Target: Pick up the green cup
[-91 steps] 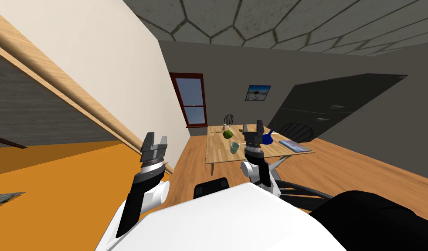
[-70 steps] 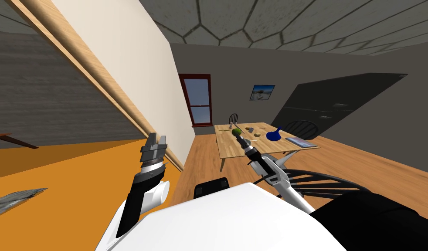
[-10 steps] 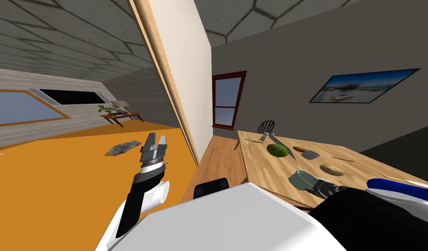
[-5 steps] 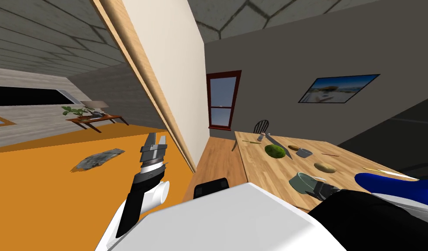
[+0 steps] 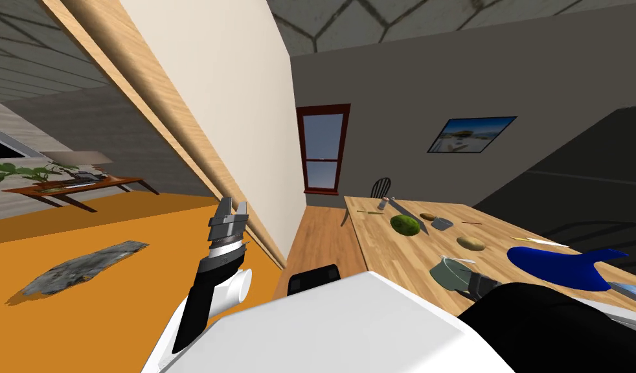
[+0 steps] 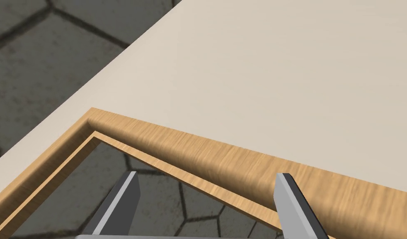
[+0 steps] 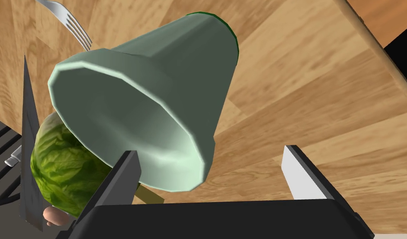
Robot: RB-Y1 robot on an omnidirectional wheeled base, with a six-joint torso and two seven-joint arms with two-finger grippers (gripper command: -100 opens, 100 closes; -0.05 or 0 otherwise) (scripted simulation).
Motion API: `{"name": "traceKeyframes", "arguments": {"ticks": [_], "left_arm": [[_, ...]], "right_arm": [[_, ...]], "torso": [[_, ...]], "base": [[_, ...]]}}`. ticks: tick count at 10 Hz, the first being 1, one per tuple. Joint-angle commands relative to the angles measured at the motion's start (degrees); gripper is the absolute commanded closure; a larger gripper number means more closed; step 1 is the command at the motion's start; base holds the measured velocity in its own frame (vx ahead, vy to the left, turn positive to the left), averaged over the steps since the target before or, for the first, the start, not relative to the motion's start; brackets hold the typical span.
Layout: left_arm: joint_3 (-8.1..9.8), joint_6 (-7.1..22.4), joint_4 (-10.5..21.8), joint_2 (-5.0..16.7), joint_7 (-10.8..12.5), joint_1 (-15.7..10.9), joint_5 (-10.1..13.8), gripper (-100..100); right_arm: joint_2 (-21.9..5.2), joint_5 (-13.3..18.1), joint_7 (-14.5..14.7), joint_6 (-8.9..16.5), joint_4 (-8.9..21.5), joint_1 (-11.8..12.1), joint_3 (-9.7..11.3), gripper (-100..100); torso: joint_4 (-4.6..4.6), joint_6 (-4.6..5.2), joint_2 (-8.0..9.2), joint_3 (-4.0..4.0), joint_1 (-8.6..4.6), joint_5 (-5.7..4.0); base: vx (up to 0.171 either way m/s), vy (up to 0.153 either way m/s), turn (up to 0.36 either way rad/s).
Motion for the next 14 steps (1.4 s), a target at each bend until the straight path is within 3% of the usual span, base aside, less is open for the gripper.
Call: {"name": "traceKeyframes", "arguments": {"ticks": [1, 2, 6, 7, 8, 9, 14], "left_arm": [[0.00, 0.0, 0.0, 0.0, 0.0, 0.0, 0.0, 0], [0.00, 0.0, 0.0, 0.0, 0.0, 0.0, 0.0, 0], [0.00, 0.0, 0.0, 0.0, 0.0, 0.0, 0.0, 0], [0.00, 0.0, 0.0, 0.0, 0.0, 0.0, 0.0, 0], [0.00, 0.0, 0.0, 0.0, 0.0, 0.0, 0.0, 0], [-0.02, 0.0, 0.0, 0.0, 0.0, 0.0, 0.0, 0], [-0.01, 0.0, 0.0, 0.0, 0.0, 0.0, 0.0, 0]], "right_arm": [[0.0, 0.0, 0.0, 0.0, 0.0, 0.0, 0.0, -100], [0.0, 0.0, 0.2, -0.1, 0.1, 0.0, 0.0, 100], [0.0, 0.0, 0.1, -0.1, 0.1, 0.0, -0.1, 100], [0.0, 0.0, 0.1, -0.1, 0.1, 0.0, -0.1, 0], [-1.2, -1.1, -2.8, 1.5, -1.1, 0.0, 1.9, 100], [-1.2, -1.1, -2.8, 1.5, -1.1, 0.0, 1.9, 100], [-4.7, -4.2, -11.1, 5.6, -3.7, -0.2, 7.2, 100]], "torso": [[0.00, 0.00, 0.00, 0.00, 0.00, 0.00], [0.06, 0.01, 0.26, 0.15, 0.02, 0.00], [0.12, -0.02, 0.51, 0.30, 0.02, -0.02], [0.12, -0.03, 0.51, 0.30, 0.01, -0.01], [0.12, -0.03, 0.52, 0.30, 0.01, -0.01], [0.20, -0.24, 0.88, 0.50, 0.04, 0.02], [0.26, -0.05, 1.22, 0.70, 0.08, 0.12]], "base": [[0.036, -0.007, 0.004], [0.010, -0.001, 0.002], [0.000, 0.000, 0.000], [0.000, 0.000, 0.000], [-0.163, 0.011, 0.318], [-0.202, 0.016, 0.214], [-0.179, 0.017, 0.188]]}}
